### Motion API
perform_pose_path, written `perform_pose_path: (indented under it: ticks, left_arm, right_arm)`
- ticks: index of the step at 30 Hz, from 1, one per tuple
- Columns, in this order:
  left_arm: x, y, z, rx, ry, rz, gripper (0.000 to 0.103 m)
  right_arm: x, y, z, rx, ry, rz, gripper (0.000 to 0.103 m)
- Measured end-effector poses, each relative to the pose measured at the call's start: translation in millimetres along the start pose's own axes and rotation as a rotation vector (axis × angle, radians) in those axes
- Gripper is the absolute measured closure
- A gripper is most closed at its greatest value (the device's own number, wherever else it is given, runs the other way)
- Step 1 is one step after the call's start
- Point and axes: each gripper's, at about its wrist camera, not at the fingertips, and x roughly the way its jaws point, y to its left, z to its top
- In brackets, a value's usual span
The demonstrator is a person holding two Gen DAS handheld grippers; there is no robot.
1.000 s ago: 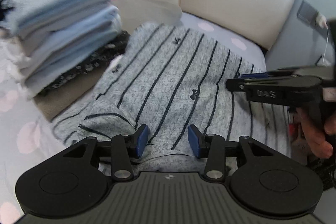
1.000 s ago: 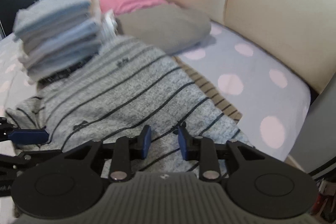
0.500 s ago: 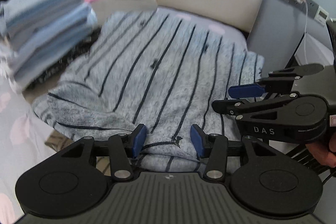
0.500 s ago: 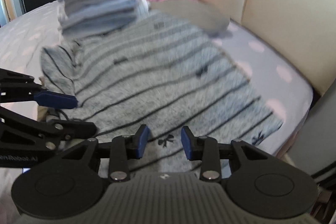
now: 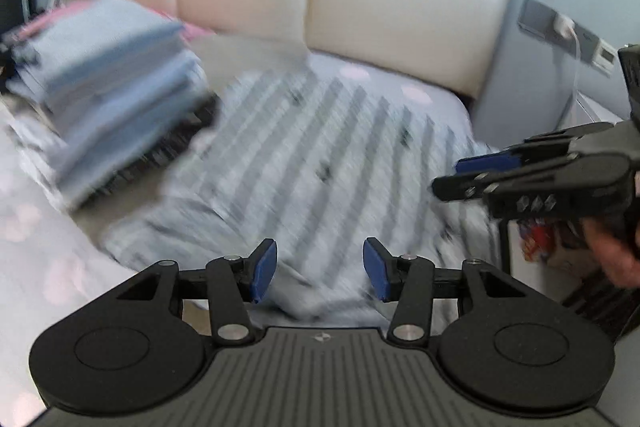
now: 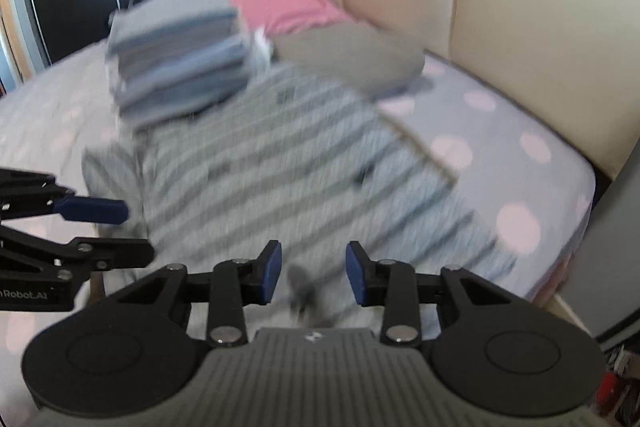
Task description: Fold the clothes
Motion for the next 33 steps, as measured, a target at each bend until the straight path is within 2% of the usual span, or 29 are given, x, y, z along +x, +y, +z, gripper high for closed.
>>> perform_pose_path:
  ticks: [2,4,9,14,18,25,27,30,33]
  left_arm:
    - [-2,15,11,-0.028,-0.015,0.022,0.057]
    - [0,27,21,-0.056,-0.015,0.039,0.057]
    - [25,48,29,-0.099,0.062,0.049,0.057]
    - [52,58,20,-0.122,0.131,0.059,0.059]
    - [58,65,15,-0.158,0.137,0.045,0.059]
    - [24,55,20,-0.124,0.073,0.063,0.059]
    - [13,47,21,-0.096,0.052,0.083,0.059]
    - [-11,34,25,-0.057,0.025,0.127,0.058]
    - [-41,21,28,-0.046,-0.013,0.139,0.05]
  right_arm:
    - [-1,-4,19,0.01,-0.027,-0.001,0.064]
    - [13,-4,42,0.014,-0.016,0.005,0.064]
    - [63,4,82,0.011,0.046,-0.015,0.064]
    - [113,-3,91,0.091,0.141,-0.007,0.065]
    - [123,-9,85,0.121,0.15,0.01,0.065]
    - [84,-8,82,0.08,0.112,0.021,0.062]
    - [67,-8,77,0.08,0.101,0.017,0.058]
    - [40,-7,72,0.098,0.076,0.002,0.057]
    - [7,-1,69,0.122,0.076,-0.048,0.049]
